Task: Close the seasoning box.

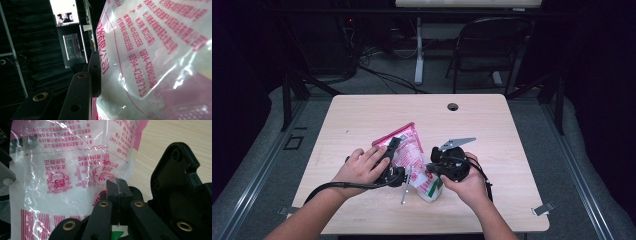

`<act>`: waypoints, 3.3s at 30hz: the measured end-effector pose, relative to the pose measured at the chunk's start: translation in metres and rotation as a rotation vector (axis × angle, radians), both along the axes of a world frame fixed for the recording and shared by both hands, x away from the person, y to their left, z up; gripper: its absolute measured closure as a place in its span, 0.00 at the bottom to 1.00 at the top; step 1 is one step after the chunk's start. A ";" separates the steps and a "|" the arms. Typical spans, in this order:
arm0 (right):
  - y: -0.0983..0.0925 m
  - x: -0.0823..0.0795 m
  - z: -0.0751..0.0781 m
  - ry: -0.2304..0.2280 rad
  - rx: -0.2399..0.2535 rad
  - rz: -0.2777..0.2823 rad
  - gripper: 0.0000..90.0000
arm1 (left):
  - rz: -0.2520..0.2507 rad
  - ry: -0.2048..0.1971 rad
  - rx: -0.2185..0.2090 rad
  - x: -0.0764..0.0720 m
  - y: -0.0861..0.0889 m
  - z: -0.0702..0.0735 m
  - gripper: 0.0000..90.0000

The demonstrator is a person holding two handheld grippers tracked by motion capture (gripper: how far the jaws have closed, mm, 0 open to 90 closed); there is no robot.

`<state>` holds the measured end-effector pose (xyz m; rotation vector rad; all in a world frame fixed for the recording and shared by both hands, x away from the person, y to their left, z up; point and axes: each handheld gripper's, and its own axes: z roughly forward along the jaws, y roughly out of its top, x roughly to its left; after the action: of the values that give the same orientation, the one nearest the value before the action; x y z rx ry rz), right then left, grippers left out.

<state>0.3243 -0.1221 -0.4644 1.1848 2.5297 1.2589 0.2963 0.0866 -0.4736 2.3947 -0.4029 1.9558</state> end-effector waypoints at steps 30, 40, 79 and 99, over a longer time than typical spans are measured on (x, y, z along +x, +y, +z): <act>-0.002 0.000 -0.001 0.005 0.008 0.002 1.00 | -0.005 0.000 0.008 -0.002 -0.001 0.002 0.79; -0.004 0.001 -0.002 0.009 0.008 0.001 1.00 | -0.010 -0.005 0.018 -0.003 -0.002 0.002 0.79; -0.005 0.001 -0.003 0.008 0.011 -0.015 1.00 | -0.025 -0.022 0.024 -0.006 -0.004 0.005 0.80; -0.005 0.001 -0.002 0.004 0.005 -0.014 1.00 | -0.037 -0.034 0.028 -0.007 -0.006 0.006 0.81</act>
<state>0.3250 -0.1272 -0.4667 1.2054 2.5182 1.2616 0.2893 0.0810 -0.4677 2.3553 -0.4757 1.9912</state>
